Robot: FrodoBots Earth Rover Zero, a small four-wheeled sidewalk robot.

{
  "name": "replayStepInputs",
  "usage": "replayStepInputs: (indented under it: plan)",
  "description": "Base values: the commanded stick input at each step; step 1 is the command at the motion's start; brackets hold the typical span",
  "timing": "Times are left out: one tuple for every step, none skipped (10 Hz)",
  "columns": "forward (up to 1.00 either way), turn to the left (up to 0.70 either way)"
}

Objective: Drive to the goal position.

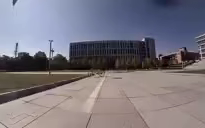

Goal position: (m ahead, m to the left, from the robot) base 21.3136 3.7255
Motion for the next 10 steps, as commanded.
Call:
replayStepInputs:
  plan:
    - [0.06,0.0]
    - [0.06,0.0]
    - [0.06,0.0]
    - [0.06,0.0]
    - [0.06,0.0]
    - [0.06,0.0]
    - [0.06,0.0]
    - [0.06,0.0]
    - [0.06,0.0]
    - [0.06,0.0]
